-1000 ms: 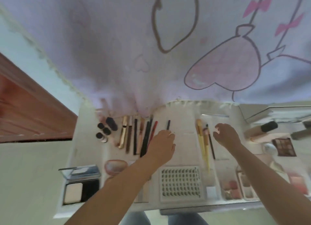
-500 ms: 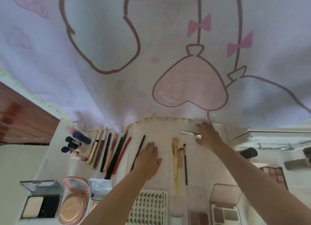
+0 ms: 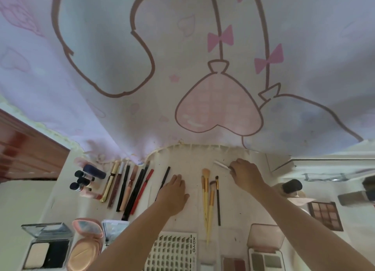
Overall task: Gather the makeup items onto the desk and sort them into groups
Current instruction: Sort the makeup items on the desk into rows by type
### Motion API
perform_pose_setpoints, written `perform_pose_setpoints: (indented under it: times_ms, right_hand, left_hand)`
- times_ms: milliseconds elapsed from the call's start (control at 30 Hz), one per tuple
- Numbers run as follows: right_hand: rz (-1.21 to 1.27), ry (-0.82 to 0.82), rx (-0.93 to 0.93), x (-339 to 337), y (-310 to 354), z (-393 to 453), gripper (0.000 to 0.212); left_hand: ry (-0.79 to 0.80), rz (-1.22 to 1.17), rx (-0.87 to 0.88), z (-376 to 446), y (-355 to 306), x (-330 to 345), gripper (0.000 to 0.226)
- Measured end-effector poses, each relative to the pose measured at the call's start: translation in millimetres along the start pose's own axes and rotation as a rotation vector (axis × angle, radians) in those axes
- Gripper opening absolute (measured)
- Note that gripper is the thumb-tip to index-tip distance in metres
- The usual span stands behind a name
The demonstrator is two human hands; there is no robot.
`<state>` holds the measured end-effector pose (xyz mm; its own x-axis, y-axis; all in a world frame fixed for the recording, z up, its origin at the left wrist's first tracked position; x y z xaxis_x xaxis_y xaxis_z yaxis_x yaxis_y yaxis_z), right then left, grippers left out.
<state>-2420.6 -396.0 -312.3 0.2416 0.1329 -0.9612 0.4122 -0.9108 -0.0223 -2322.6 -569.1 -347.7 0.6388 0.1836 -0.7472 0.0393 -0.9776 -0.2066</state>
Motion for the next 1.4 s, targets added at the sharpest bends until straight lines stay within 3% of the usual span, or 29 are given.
perform_pose_setpoints:
  times_ms: [167, 267, 400, 467, 533, 600, 767, 967, 1100, 1233, 1267, 1400]
  right_hand:
    - [0.78, -0.061, 0.157, -38, -8, -23, 0.007]
    - [1.236, -0.092, 0.213, -68, -14, -42, 0.028]
    - [1.667, -0.114, 0.198, -104, -14, -60, 0.025]
    - [1.766, -0.091, 0.163, -117, -5, -68, 0.018]
    - [1.761, -0.07, 0.135, -125, 3, -78, 0.011]
    - [1.679, -0.1, 0.164, -130, 2, -88, 0.017]
    - [1.32, -0.253, 0.422, -146, -40, -112, 0.046]
    - [1.233, -0.439, 0.398, -206, -54, -126, 0.049]
    - [1.114, -0.669, 0.145, -259, -45, -145, 0.056]
    - [0.992, -0.733, -0.072, -291, -31, -155, 0.057]
    - [0.946, -0.7, -0.101, -294, -29, -153, 0.052]
    - [0.949, -0.552, -0.079, -287, -37, -145, 0.037]
  left_hand:
    - [0.021, -0.087, 0.008, -4, 4, -11, 0.055]
    - [-0.042, -0.277, 0.018, -14, 1, -28, 0.053]
    - [-0.166, -0.532, 0.181, -38, -31, -70, 0.056]
    - [-0.235, -0.663, 0.283, -51, -55, -97, 0.056]
    - [-0.31, -0.707, 0.375, -64, -79, -120, 0.038]
    - [-0.389, -0.606, 0.454, -77, -103, -138, 0.005]
    - [-0.539, -0.341, 0.562, -106, -139, -163, 0.015]
    - [-0.736, -0.065, 0.562, -144, -161, -212, 0.026]
    - [-0.616, -0.175, 0.643, -159, -166, -224, 0.031]
    - [-0.29, -0.761, 0.675, -160, -160, -221, 0.036]
    - [-0.249, -0.804, 0.662, -160, -158, -222, 0.034]
    - [-0.558, -0.558, 0.644, -170, -150, -250, 0.02]
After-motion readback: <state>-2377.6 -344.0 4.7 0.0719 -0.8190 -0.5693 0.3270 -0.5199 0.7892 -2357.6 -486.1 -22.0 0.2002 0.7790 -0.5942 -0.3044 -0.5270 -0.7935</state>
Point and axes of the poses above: each hand's wrist, its own z-axis towards the middle knuckle, its own x-axis out of the palm, y = z × x, the point moved 9 cm from there along z, towards the middle knuckle, and after that the axes turned 8 degrees about -z, right-handed, at the moved point
